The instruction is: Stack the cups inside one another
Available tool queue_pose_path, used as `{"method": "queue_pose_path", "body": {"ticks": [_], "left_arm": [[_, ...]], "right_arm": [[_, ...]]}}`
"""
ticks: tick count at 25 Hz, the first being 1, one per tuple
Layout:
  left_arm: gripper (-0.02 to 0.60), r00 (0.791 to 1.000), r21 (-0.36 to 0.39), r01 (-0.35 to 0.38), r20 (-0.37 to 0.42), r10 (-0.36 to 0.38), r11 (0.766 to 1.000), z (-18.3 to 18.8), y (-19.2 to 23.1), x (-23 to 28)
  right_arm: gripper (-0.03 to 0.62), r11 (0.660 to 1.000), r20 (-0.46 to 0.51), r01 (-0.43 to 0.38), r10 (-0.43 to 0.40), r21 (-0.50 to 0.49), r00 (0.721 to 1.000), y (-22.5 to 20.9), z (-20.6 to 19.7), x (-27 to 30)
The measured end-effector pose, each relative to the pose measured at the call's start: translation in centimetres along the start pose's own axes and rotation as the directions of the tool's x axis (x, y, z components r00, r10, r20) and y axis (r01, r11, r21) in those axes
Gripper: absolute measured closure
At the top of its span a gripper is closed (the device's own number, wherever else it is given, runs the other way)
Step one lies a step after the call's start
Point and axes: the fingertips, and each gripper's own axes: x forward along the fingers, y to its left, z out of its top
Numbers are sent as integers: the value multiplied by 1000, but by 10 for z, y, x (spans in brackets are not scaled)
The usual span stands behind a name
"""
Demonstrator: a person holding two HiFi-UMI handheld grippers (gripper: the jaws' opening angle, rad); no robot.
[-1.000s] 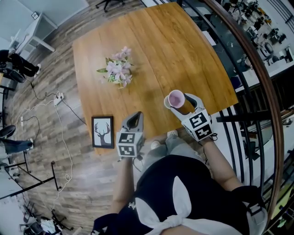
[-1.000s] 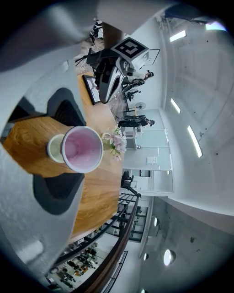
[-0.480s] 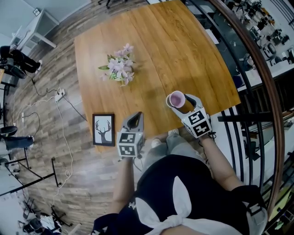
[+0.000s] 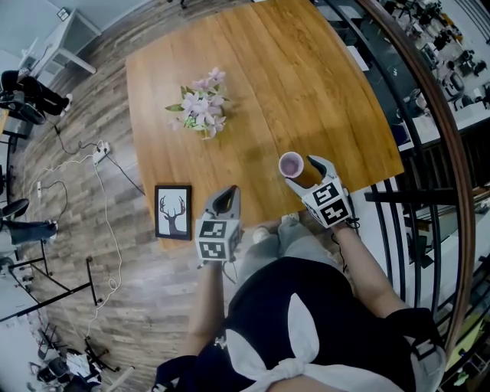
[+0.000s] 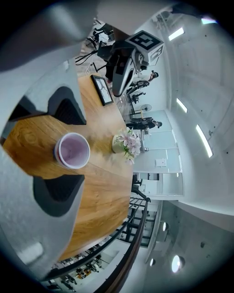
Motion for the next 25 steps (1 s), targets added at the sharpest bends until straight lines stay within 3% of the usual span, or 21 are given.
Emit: {"method": "queue_pose_path", "body": {"ticks": [8,14,20,25], "left_arm": [[565,1000,1,3,12,-3,1000,5,-3,-3],[565,999,18,29,27,-30,999,11,-11,-2],[565,996,37,68,48,-70,997,20,-27,-1],[565,993,59,104,57,-107,993,25,-44,-1]], "right_arm": [[268,1000,42,-3,2,17,999,2,11,-12],[455,1000,116,7,-9,18,993,6,29,-33],[587,999,172,25,-28,21,985,7,40,-51],[595,999,165,20,-24,28,986,12,37,-58]]}}
